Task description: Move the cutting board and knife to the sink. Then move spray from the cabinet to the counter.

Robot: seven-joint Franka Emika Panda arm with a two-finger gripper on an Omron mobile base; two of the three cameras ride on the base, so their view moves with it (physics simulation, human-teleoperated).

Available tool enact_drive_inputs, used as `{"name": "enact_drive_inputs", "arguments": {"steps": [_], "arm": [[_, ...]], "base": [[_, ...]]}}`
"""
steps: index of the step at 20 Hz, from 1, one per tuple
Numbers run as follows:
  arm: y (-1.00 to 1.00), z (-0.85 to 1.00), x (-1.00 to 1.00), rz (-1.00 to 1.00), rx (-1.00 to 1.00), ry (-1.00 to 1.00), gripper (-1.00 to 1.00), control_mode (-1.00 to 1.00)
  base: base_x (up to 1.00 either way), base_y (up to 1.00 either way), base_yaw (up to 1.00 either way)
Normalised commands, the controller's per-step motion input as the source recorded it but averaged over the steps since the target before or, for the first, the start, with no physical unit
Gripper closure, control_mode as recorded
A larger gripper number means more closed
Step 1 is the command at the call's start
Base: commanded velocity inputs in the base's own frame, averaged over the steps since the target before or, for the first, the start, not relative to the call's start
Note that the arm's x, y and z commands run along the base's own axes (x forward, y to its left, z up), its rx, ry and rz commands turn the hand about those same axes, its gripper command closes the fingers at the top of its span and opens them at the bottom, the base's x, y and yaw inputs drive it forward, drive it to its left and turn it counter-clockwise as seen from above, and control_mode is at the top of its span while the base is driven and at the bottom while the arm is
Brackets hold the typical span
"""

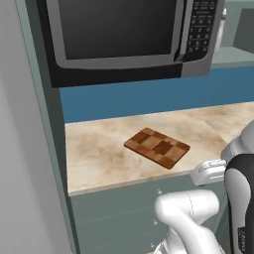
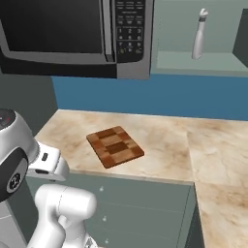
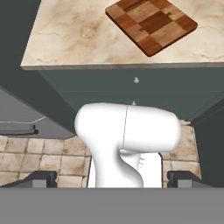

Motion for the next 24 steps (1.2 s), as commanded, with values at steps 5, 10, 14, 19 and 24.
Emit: {"name": "enact_drive_inputs", "arguments": {"steps": [5,10,14,19,24], "arm": [[0.00,0.00,0.00,0.00,0.00,0.00,-1.00,1.00],[0.00,0.00,0.00,0.00,0.00,0.00,-1.00,1.00],[0.00,0.00,0.00,0.00,0.00,0.00,-1.00,1.00],[0.00,0.00,0.00,0.00,0.00,0.00,-1.00,1.00],[0.00,0.00,0.00,0.00,0.00,0.00,-1.00,1.00]], "base": [[0.22,0.00,-0.17],[0.30,0.01,-0.21],[0.40,0.10,-0.17],[0.44,0.31,-0.05],[0.17,0.25,-0.02]]}}
